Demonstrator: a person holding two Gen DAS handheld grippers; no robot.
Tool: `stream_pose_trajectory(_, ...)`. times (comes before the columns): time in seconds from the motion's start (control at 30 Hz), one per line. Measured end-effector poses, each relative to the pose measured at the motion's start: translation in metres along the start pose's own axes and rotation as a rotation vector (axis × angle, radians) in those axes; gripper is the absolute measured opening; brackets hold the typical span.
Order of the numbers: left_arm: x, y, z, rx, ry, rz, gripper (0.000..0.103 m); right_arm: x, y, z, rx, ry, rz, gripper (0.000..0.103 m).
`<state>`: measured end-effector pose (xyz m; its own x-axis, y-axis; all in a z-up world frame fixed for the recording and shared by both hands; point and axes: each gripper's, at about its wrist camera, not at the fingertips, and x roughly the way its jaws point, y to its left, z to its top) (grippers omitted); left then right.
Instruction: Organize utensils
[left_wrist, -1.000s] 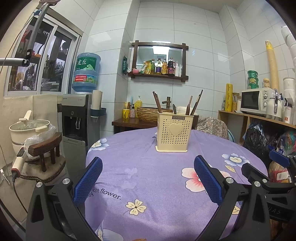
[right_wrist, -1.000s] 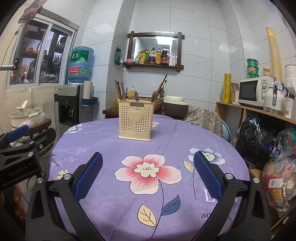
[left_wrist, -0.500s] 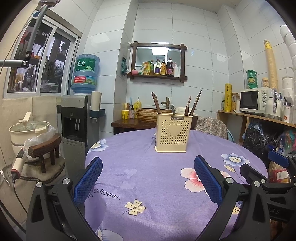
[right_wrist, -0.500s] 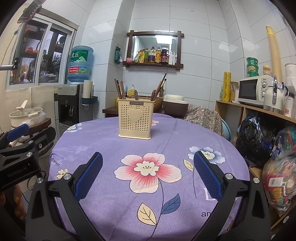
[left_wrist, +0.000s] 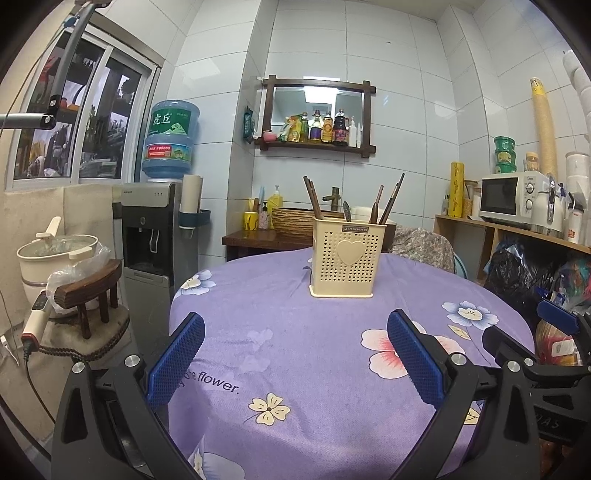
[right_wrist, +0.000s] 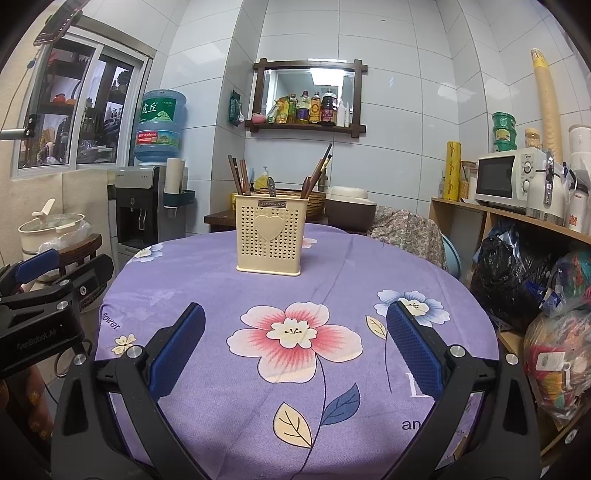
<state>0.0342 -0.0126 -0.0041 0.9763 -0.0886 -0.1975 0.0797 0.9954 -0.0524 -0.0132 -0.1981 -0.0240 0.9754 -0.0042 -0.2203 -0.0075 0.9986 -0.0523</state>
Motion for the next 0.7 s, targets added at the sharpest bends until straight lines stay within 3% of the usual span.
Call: stream_pose_trajectory(0.7,0.0028,0.0023,0.0025,0.000,0.007,0.010,0.098,0.0001,-0.0024,-0.0007,0.005,0.009,0.002,0.097)
